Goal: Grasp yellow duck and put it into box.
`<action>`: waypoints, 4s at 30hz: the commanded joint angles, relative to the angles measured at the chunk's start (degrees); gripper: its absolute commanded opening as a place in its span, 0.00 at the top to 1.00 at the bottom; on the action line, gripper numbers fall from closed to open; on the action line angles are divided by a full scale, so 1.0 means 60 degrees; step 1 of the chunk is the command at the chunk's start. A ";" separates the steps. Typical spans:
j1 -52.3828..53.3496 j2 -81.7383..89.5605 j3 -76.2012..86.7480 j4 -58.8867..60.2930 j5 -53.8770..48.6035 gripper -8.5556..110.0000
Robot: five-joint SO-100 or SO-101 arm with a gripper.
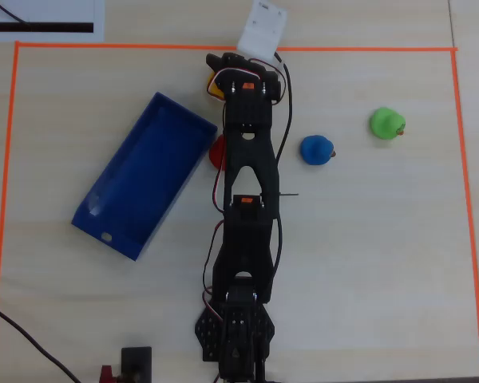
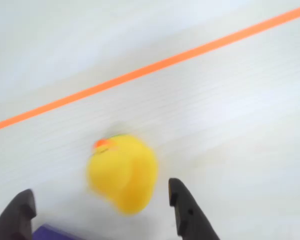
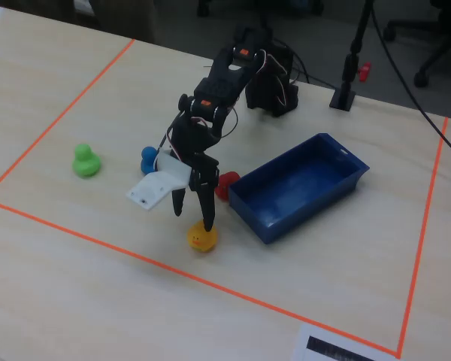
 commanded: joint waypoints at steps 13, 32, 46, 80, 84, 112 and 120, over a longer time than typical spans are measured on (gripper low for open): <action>-0.0044 0.0132 0.1011 -0.1230 0.0483 0.63; -0.0352 0.0542 0.1553 -0.1348 0.2109 0.93; -0.0483 0.5259 -0.2153 0.7749 0.2666 0.93; -0.5625 1.0093 0.9741 0.3149 0.5522 0.93; -0.6006 0.9814 0.9023 0.3252 0.5669 0.93; -0.6182 0.8701 0.9844 0.1113 0.4702 0.61; -0.4189 1.3857 1.0781 0.2461 0.2974 0.93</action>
